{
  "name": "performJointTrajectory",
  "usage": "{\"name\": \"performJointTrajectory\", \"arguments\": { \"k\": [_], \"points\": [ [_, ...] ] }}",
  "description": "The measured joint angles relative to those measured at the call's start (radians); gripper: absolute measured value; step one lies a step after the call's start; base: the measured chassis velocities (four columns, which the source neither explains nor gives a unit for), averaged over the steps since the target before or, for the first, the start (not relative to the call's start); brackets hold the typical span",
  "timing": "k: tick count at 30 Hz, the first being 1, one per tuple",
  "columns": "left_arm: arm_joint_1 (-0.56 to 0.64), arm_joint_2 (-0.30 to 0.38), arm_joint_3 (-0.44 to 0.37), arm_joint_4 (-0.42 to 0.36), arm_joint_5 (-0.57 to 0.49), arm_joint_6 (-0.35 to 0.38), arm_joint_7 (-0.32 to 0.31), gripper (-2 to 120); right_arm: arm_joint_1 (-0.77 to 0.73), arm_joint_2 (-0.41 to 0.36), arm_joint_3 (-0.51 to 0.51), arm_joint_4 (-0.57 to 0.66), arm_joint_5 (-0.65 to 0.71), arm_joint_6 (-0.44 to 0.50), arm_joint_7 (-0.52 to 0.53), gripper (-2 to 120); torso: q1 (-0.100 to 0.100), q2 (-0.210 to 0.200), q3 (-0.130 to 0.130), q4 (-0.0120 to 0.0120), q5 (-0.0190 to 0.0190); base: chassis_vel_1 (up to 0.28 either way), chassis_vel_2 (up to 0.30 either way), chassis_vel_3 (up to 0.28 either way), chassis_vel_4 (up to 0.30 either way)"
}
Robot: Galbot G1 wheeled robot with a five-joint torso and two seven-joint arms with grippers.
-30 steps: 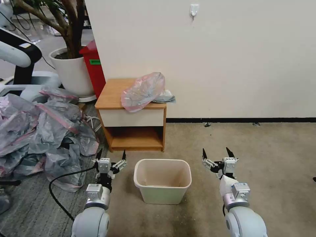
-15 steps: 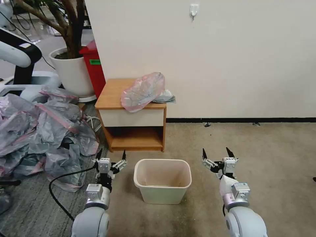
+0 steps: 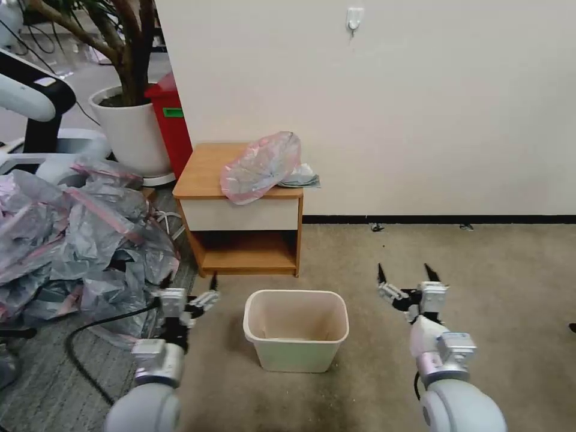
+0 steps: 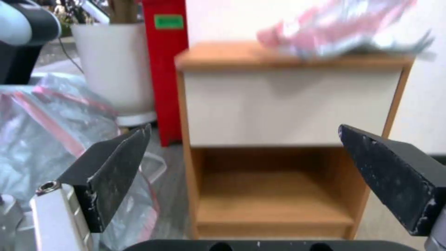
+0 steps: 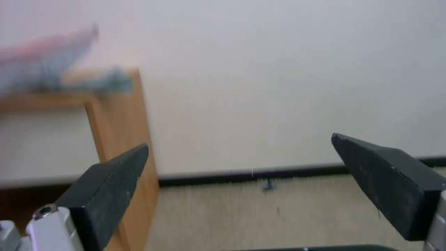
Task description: Pick up the garbage bag from the table and place it over the trash can.
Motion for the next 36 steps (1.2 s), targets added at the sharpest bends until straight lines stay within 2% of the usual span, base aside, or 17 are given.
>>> {"name": "performJointTrajectory", "arguments": {
  "k": [1, 2, 3, 4, 7, 9, 15, 20, 22, 23, 26, 27, 29, 30, 33, 34, 36],
  "points": [
    [0.000, 0.000, 0.000, 0.000, 0.000, 0.000, 0.000, 100, 0.000, 0.000, 0.000, 0.000, 0.000, 0.000, 0.000, 100, 0.000, 0.000, 0.000, 0.0000, 0.0000, 0.000, 0.000, 0.000, 0.000],
    [0.014, 0.021, -0.003, -0.009, -0.024, -0.025, 0.000, 100, -0.012, -0.004, -0.007, 0.002, 0.021, 0.030, 0.009, 100, 0.000, 0.000, 0.000, -0.0002, 0.0023, 0.000, 0.000, 0.000, 0.000],
    [0.018, 0.029, 0.001, 0.000, -0.032, -0.043, 0.000, 100, -0.015, -0.008, -0.010, 0.000, 0.032, 0.052, 0.011, 100, 0.000, 0.000, 0.000, -0.0004, 0.0022, 0.000, 0.000, 0.000, 0.000],
    [0.023, 0.034, 0.009, 0.013, -0.039, -0.061, 0.000, 100, -0.017, -0.014, -0.012, -0.008, 0.044, 0.086, 0.014, 100, 0.000, 0.000, 0.000, 0.0001, -0.0006, 0.000, 0.000, 0.000, 0.000],
    [0.027, 0.036, 0.016, 0.023, -0.042, -0.083, 0.006, 100, -0.016, -0.023, -0.018, -0.026, 0.055, 0.127, 0.014, 100, 0.000, 0.000, 0.000, -0.0002, 0.0016, 0.000, 0.000, 0.000, 0.000],
    [0.027, 0.037, 0.018, 0.031, -0.042, -0.093, 0.010, 100, -0.009, -0.029, -0.023, -0.037, 0.064, 0.149, 0.015, 100, 0.000, 0.000, 0.000, -0.0002, 0.0005, 0.000, 0.000, 0.000, 0.000],
    [0.031, 0.041, 0.017, 0.052, -0.040, -0.119, 0.021, 100, 0.022, -0.037, -0.045, -0.057, 0.092, 0.157, 0.020, 100, 0.000, 0.000, 0.000, -0.0003, 0.0010, 0.000, 0.000, 0.000, 0.000],
    [0.035, 0.036, 0.013, 0.069, -0.037, -0.136, 0.025, 100, 0.102, -0.067, -0.094, -0.091, 0.243, 0.134, 0.055, 100, 0.000, 0.000, 0.000, -0.0001, 0.0009, 0.000, 0.000, 0.000, 0.000],
    [0.036, 0.034, 0.010, 0.073, -0.037, -0.141, 0.026, 100, 0.154, -0.090, -0.115, -0.100, 0.361, 0.089, 0.083, 100, 0.000, 0.000, 0.000, -0.0002, 0.0010, 0.000, 0.000, 0.000, 0.000],
    [0.036, 0.034, 0.010, 0.073, -0.037, -0.141, 0.026, 100, 0.154, -0.090, -0.115, -0.100, 0.361, 0.089, 0.083, 100, 0.000, 0.000, 0.000, -0.0002, 0.0010, 0.000, 0.000, 0.000, 0.000],
    [0.040, 0.032, 0.003, 0.081, -0.036, -0.163, 0.035, 100, 0.269, -0.120, -0.162, -0.099, 0.700, -0.022, 0.190, 100, 0.000, 0.000, 0.000, -0.0002, 0.0009, 0.000, 0.000, 0.000, 0.000],
    [0.040, 0.032, 0.003, 0.081, -0.036, -0.163, 0.035, 100, 0.269, -0.120, -0.162, -0.099, 0.700, -0.022, 0.190, 100, 0.000, 0.000, 0.000, -0.0002, 0.0009, 0.000, 0.000, 0.000, 0.000],
    [0.046, 0.027, -0.002, 0.081, -0.035, -0.170, 0.039, 100, 0.350, -0.120, -0.172, -0.105, 0.911, -0.093, 0.278, 100, 0.000, 0.000, 0.000, -0.0002, 0.0008, 0.000, 0.000, 0.000, 0.000],
    [0.046, 0.027, -0.002, 0.081, -0.035, -0.170, 0.039, 100, 0.350, -0.120, -0.172, -0.105, 0.911, -0.093, 0.278, 100, 0.000, 0.000, 0.000, -0.0002, 0.0008, 0.000, 0.000, 0.000, 0.000],
    [0.062, 0.013, -0.014, 0.080, -0.031, -0.183, 0.041, 100, 0.505, -0.098, -0.170, -0.162, 1.296, -0.179, 0.427, 100, 0.000, 0.000, 0.000, 0.0000, 0.0007, 0.000, 0.000, 0.000, 0.000],
    [0.062, 0.013, -0.014, 0.080, -0.031, -0.183, 0.041, 100, 0.505, -0.098, -0.170, -0.162, 1.296, -0.179, 0.427, 100, 0.000, 0.000, 0.000, 0.0000, 0.0007, 0.000, 0.000, 0.000, 0.000],
    [0.073, 0.011, -0.024, 0.074, -0.029, -0.188, 0.041, 100, 0.575, -0.080, -0.166, -0.223, 1.411, -0.190, 0.465, 100, 0.000, 0.000, 0.000, -0.0001, 0.0008, 0.000, 0.000, 0.000, 0.000]
  ]
}}
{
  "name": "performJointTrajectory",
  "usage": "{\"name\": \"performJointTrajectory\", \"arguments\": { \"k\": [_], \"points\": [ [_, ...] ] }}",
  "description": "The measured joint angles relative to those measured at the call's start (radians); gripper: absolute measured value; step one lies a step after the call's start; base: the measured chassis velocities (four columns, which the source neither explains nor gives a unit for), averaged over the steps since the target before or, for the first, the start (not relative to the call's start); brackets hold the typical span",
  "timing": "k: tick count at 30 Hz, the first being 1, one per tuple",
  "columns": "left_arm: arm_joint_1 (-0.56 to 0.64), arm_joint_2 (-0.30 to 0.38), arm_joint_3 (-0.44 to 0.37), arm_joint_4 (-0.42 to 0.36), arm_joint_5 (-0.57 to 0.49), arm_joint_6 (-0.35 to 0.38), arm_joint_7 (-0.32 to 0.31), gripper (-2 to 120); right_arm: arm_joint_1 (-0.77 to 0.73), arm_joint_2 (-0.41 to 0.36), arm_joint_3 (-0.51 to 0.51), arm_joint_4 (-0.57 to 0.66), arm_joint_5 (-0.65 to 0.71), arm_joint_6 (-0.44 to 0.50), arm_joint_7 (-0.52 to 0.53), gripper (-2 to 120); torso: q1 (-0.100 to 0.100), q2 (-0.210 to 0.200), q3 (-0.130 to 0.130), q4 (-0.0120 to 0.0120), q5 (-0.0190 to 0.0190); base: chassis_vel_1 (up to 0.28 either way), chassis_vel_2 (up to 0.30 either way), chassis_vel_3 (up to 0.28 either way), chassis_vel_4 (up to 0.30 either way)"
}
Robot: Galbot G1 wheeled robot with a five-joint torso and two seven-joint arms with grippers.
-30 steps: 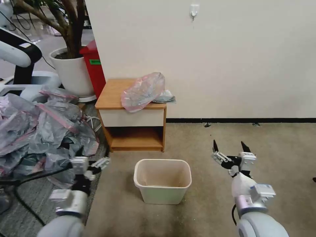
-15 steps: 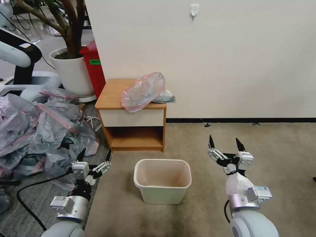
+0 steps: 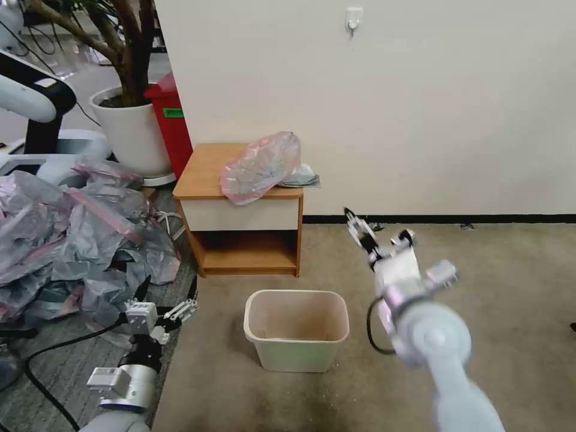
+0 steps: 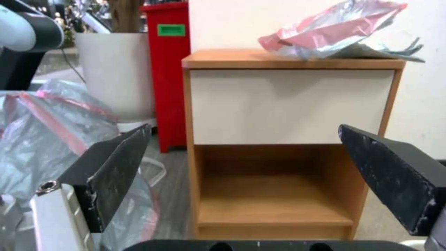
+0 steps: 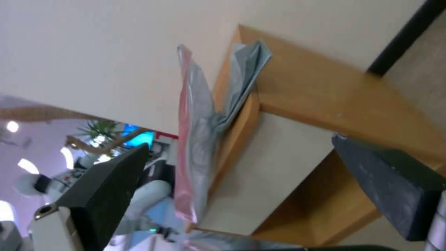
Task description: Pick up the garbage bag from the table and place it over the trash can.
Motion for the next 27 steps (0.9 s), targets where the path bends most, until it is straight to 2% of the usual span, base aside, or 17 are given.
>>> {"name": "performJointTrajectory", "arguments": {
  "k": [2, 3, 6, 11, 19, 27],
  "points": [
    [0.009, -0.003, -0.012, -0.006, 0.001, -0.004, 0.000, 100, 0.074, 0.022, 0.003, -0.072, 0.085, -0.007, 0.047, 100, 0.000, 0.000, 0.000, 0.0001, 0.0001, 0.000, 0.000, 0.000, 0.000],
    [0.009, -0.003, -0.012, -0.006, 0.001, -0.004, 0.000, 100, 0.074, 0.022, 0.003, -0.072, 0.085, -0.007, 0.047, 100, 0.000, 0.000, 0.000, 0.0001, 0.0001, 0.000, 0.000, 0.000, 0.000],
    [0.021, -0.016, -0.028, -0.015, 0.002, -0.008, 0.000, 100, 0.180, 0.047, -0.007, -0.176, 0.113, -0.013, 0.062, 100, 0.000, 0.000, 0.000, 0.0000, 0.0001, 0.000, 0.000, 0.000, 0.000],
    [0.031, -0.033, -0.041, -0.021, 0.005, -0.010, -0.002, 100, 0.274, 0.063, -0.028, -0.271, 0.099, -0.007, 0.061, 100, 0.000, 0.000, 0.000, 0.0000, 0.0000, 0.000, 0.000, 0.000, 0.000],
    [0.050, -0.066, -0.065, -0.033, 0.011, -0.012, -0.006, 100, 0.424, 0.082, -0.067, -0.527, 0.049, 0.017, 0.004, 100, 0.000, 0.000, 0.000, 0.0001, 0.0001, 0.000, 0.000, 0.000, 0.000],
    [0.062, -0.084, -0.081, -0.044, 0.013, -0.012, -0.008, 100, 0.498, 0.103, -0.070, -0.634, 0.020, 0.030, -0.029, 100, 0.000, 0.000, 0.000, -0.0001, 0.0001, 0.000, 0.000, 0.000, 0.000]
  ]
}}
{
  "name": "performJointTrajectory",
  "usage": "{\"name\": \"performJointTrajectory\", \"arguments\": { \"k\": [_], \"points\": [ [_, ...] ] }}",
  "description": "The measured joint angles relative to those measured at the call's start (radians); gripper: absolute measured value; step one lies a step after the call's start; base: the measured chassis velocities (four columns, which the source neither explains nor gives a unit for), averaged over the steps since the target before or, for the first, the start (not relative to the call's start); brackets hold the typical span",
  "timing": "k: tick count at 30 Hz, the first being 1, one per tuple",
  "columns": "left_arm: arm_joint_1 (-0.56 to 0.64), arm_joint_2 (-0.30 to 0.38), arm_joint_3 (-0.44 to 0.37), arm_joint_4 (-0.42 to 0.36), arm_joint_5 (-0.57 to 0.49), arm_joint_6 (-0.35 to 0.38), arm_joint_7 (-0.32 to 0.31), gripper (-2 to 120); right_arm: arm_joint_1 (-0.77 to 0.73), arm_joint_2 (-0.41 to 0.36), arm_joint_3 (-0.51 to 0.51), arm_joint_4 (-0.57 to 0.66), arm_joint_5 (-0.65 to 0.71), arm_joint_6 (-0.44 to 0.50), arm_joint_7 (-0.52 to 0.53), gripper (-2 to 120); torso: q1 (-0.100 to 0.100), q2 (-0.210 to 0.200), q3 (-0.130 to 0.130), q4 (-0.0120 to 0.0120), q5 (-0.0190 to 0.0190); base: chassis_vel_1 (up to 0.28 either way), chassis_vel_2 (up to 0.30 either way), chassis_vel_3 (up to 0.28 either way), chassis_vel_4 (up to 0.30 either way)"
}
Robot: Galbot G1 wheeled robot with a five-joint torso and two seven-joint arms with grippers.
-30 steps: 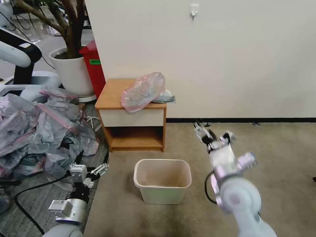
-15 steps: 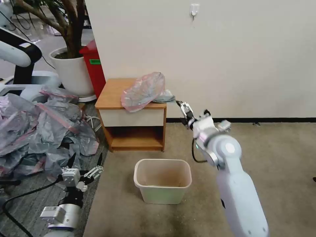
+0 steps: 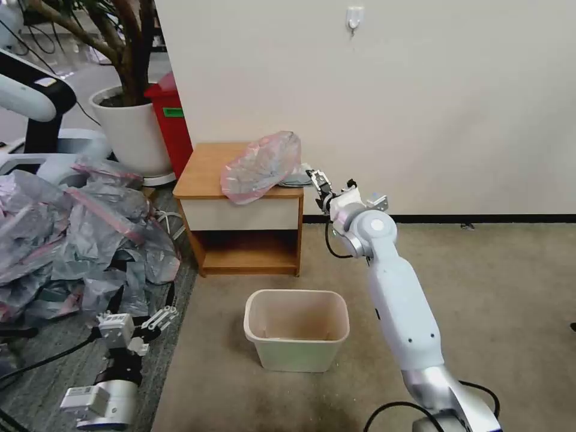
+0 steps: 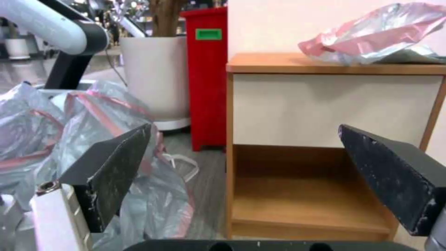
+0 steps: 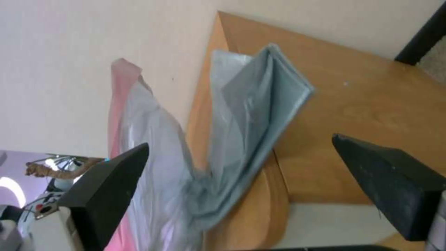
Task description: Pick up the garbage bag from the table and place it over the trash can.
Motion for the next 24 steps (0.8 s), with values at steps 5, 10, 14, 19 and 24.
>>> {"name": "performJointTrajectory", "arguments": {
  "k": [5, 10, 14, 19, 24],
  "points": [
    [0.006, -0.004, -0.014, -0.003, 0.000, 0.000, -0.001, 100, 0.032, 0.016, 0.002, -0.035, -0.011, 0.002, -0.006, 100, 0.000, 0.000, 0.000, 0.0000, 0.0000, 0.000, 0.000, 0.000, 0.000],
    [0.009, -0.004, -0.023, -0.005, -0.001, -0.002, -0.002, 100, 0.047, 0.033, 0.003, -0.068, -0.031, 0.006, -0.008, 100, 0.000, 0.000, 0.000, 0.0001, 0.0000, 0.000, 0.000, 0.000, 0.000],
    [0.010, -0.003, -0.026, -0.005, -0.001, -0.004, -0.003, 100, 0.057, 0.043, 0.006, -0.094, -0.052, 0.013, -0.012, 99, 0.000, 0.000, 0.000, 0.0000, -0.0001, 0.000, 0.000, 0.000, 0.000],
    [0.013, -0.006, -0.027, -0.003, -0.002, -0.012, -0.004, 100, 0.068, 0.054, 0.010, -0.123, -0.076, 0.030, -0.026, 95, 0.000, 0.000, 0.000, 0.0000, 0.0000, 0.000, 0.000, 0.000, 0.000],
    [0.013, -0.007, -0.028, 0.003, -0.002, -0.017, -0.004, 100, 0.073, 0.060, 0.013, -0.139, -0.092, 0.037, -0.031, 86, 0.000, 0.000, 0.000, 0.0002, -0.0001, 0.000, 0.000, 0.000, 0.000]
  ]
}}
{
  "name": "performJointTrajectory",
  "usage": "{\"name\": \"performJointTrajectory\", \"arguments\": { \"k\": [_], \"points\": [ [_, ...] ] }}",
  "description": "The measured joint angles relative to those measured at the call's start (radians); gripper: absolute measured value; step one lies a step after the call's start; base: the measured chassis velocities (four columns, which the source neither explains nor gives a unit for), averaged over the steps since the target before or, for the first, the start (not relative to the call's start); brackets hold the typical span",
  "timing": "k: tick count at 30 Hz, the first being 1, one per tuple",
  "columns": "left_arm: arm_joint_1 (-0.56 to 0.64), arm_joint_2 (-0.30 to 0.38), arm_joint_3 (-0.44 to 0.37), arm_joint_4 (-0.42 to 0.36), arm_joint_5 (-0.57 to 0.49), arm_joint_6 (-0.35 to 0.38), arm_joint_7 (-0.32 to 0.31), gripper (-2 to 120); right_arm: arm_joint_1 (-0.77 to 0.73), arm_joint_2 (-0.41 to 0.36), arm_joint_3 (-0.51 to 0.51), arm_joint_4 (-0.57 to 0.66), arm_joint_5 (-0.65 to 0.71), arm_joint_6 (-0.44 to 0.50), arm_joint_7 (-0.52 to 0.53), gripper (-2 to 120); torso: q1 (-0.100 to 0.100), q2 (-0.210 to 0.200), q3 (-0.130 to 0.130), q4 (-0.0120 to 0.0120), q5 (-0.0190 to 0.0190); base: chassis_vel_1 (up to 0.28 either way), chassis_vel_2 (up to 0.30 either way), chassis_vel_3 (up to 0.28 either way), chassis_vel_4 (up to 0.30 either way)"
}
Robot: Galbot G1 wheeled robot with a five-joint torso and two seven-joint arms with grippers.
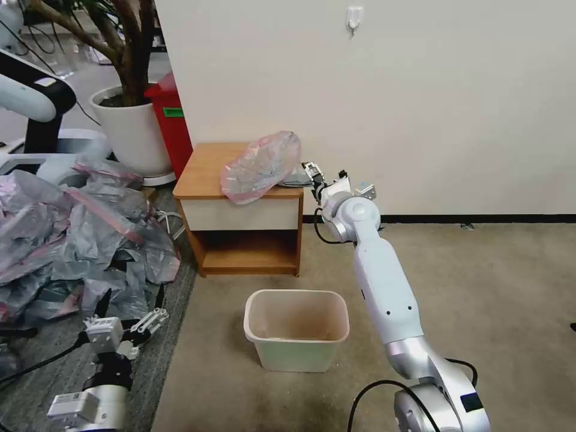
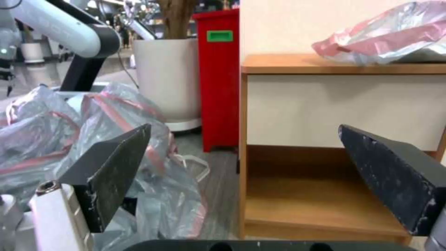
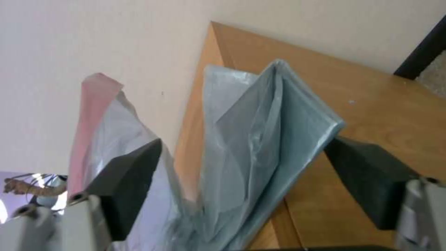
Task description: Pick up the garbage bag from the table and place it over the trash can.
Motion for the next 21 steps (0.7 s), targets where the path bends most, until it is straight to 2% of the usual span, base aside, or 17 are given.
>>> {"name": "performJointTrajectory", "arguments": {
  "k": [3, 7, 8, 12, 14, 21],
  "points": [
    [0.000, 0.001, -0.003, 0.001, 0.000, -0.002, 0.000, 100, 0.002, 0.001, 0.001, -0.009, -0.009, 0.002, -0.003, 80, 0.000, 0.000, 0.000, -0.0002, 0.0001, 0.000, 0.000, 0.000, 0.000],
    [0.003, 0.002, -0.012, 0.002, 0.000, -0.007, 0.000, 100, 0.003, 0.001, 0.005, -0.017, -0.020, 0.007, -0.007, 60, 0.000, 0.000, 0.000, -0.0001, 0.0001, 0.000, 0.000, 0.000, 0.000],
    [0.003, 0.002, -0.012, 0.002, 0.000, -0.007, 0.000, 100, 0.003, 0.001, 0.005, -0.017, -0.020, 0.007, -0.007, 60, 0.000, 0.000, 0.000, -0.0001, 0.0001, 0.000, 0.000, 0.000, 0.000],
    [0.005, 0.003, -0.016, 0.002, 0.000, -0.008, 0.000, 100, 0.003, 0.001, 0.009, -0.019, -0.021, 0.008, -0.007, 43, 0.000, 0.000, 0.000, -0.0002, 0.0000, 0.000, 0.000, 0.000, 0.000],
    [0.004, 0.003, -0.018, 0.002, 0.000, -0.008, -0.001, 100, 0.003, 0.001, 0.010, -0.019, -0.022, 0.008, -0.007, 39, 0.000, 0.000, 0.000, -0.0001, 0.0001, 0.000, 0.000, 0.000, 0.000],
    [0.005, 0.002, -0.026, 0.002, -0.001, -0.009, -0.003, 100, 0.008, 0.000, 0.010, -0.020, -0.024, 0.008, -0.008, 10, 0.000, 0.000, 0.000, -0.0001, 0.0001, 0.000, 0.000, 0.000, 0.000]
  ]
}}
